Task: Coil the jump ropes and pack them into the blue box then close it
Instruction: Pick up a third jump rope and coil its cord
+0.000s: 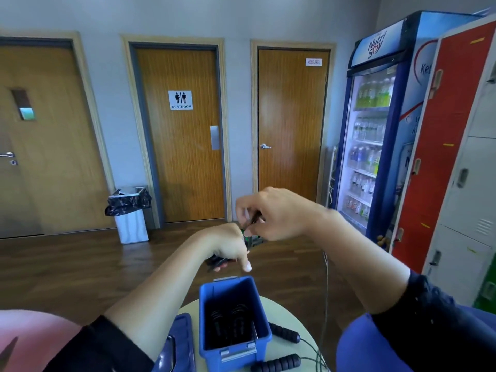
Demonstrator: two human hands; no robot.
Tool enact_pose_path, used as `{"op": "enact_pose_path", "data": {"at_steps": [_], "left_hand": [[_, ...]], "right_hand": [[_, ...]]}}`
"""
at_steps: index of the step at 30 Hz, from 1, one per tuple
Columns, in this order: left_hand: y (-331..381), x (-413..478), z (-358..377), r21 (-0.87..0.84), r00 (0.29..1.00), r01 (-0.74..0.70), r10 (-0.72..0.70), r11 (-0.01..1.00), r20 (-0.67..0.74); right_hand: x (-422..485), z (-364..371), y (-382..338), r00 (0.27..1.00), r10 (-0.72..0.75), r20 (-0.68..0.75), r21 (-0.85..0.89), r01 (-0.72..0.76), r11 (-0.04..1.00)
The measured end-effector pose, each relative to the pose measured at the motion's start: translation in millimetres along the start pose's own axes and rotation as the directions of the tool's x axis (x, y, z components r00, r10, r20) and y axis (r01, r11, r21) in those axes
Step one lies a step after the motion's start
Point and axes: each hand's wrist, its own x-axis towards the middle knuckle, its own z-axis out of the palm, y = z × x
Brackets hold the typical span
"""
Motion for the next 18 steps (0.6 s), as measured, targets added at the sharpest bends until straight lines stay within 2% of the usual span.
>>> {"op": "enact_pose_path", "data": {"at_steps": [3,5,8,10,12,14,16,18], "left_hand": [[13.4,-14.9,-7.1,0.259,0.986,-0.152,0.127,0.954,0.11],[20.3,-26.8,-11.8,0.329,0.948,-0.307,0.256,0.893,0.191],[28.3,-40.9,-19.8,0.239,0.844,-0.535,0.499,0.81,0.197],[27.6,-46.0,-24.3,0.127,0.813,-0.579,0.56,0.805,0.158],[20.8,-47.9,-26.6,-0.002,0.805,-0.591,0.59,0.807,0.068],[14.1,-49.5,-28.7,-0.126,0.793,-0.609,0.605,0.783,-0.069],[9.5,-49.0,-32.2,-0.244,0.8,-0.599,0.576,0.763,-0.167],[8.3,-45.6,-31.7,-0.296,0.812,-0.584,0.547,0.755,-0.205]], "right_hand": [[9.0,-25.5,6.0,0.994,-0.02,0.11,0.288,-0.013,0.958],[12.1,-30.1,16.3,0.985,-0.04,0.167,0.455,-0.041,0.89],[12.5,-22.7,28.7,0.985,-0.043,0.166,0.678,-0.082,0.731],[5.0,-10.2,41.6,0.992,-0.037,0.122,0.799,-0.075,0.597],[-6.5,6.2,50.1,0.992,0.083,0.095,0.874,-0.123,0.47],[-14.9,26.3,52.3,0.973,0.194,0.128,0.91,-0.193,0.366],[-18.3,41.1,47.5,0.96,0.239,0.146,0.924,-0.218,0.315],[-19.4,46.7,38.4,0.94,0.302,0.157,0.918,-0.251,0.306]]}}
